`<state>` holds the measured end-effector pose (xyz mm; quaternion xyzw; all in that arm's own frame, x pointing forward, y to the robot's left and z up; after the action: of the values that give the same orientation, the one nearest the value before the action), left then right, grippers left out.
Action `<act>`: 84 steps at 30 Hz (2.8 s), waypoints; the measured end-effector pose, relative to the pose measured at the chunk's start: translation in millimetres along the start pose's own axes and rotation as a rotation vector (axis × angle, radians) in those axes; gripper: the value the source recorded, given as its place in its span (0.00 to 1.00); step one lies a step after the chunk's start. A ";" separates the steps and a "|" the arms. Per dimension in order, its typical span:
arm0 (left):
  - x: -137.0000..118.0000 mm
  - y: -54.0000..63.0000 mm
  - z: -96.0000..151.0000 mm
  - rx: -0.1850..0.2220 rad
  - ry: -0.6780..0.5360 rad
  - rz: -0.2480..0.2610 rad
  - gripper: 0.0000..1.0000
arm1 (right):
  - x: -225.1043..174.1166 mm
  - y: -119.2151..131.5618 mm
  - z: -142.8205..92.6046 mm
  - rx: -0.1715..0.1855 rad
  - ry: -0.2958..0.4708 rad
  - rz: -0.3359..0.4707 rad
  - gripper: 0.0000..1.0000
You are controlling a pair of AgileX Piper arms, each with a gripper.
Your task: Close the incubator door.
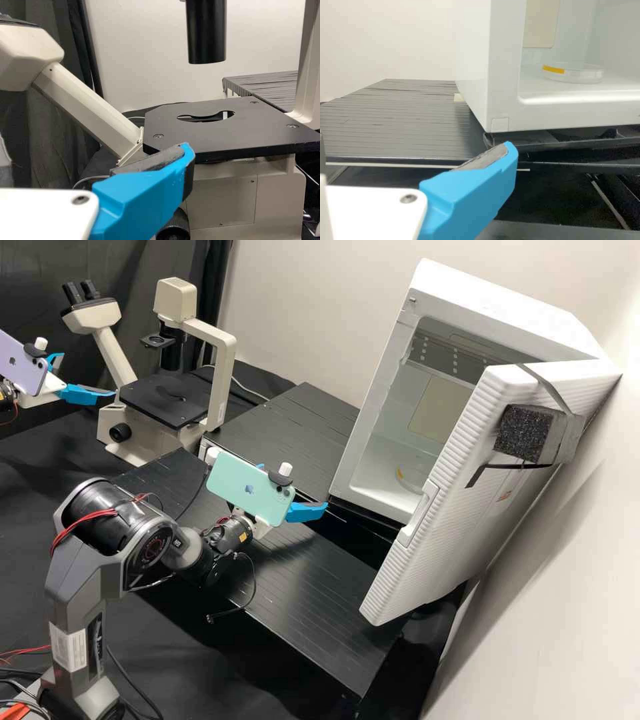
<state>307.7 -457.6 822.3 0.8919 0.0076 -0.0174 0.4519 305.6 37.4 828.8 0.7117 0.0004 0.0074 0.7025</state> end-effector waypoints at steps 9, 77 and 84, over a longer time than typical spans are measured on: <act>0.0 0.0 0.0 0.000 0.000 0.000 1.00 | 0.0 0.0 0.0 0.000 0.000 0.000 1.00; 0.0 0.0 0.0 0.000 0.000 0.000 1.00 | -87.2 126.2 92.4 0.231 -0.182 0.689 1.00; 0.0 0.0 0.0 0.000 0.000 0.000 1.00 | -89.5 123.2 76.9 0.363 -0.094 0.645 1.00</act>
<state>307.7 -457.6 822.3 0.8919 0.0076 -0.0174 0.4519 215.8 -42.0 950.1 0.7879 -0.2547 0.1953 0.5256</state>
